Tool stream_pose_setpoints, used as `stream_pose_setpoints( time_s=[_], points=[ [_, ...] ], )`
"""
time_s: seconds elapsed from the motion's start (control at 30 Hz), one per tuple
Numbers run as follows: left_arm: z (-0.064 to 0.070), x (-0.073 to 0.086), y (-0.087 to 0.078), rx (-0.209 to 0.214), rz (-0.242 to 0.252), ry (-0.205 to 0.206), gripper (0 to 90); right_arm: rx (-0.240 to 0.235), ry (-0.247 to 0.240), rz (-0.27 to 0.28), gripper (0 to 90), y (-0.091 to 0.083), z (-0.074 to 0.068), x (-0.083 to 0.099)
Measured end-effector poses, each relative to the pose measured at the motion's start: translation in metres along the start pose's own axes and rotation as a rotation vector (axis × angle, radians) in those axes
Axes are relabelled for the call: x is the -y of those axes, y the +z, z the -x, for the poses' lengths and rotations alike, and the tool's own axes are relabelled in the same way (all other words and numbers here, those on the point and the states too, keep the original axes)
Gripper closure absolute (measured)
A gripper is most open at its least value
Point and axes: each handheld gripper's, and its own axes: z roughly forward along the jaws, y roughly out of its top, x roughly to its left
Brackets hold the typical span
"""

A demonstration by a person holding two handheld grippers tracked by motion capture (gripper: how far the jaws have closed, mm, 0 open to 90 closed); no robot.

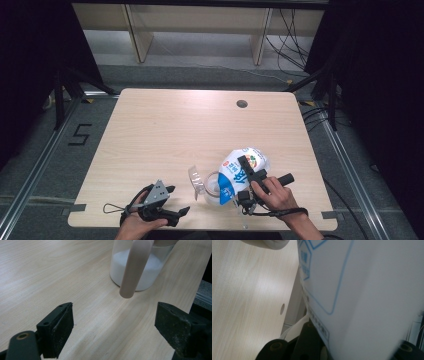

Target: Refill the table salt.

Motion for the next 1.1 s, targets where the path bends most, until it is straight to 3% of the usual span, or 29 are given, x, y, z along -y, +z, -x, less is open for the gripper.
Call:
stream_pose_setpoints(
  time_s=[0.03, 1.1],
  points=[
    [-0.0002, 0.0, -0.0001, 0.0, -0.001, 0.002, 15.2, -0.01, 0.022, -0.023, 85.4, -0.0015, -0.0021, 0.0002],
    [-0.0004, 0.0, -0.0001, 0.006, 0.0, 0.002, 15.2, -0.011, 0.021, -0.024, 85.9, -0.0014, -0.0024, -0.0003]
  ],
)
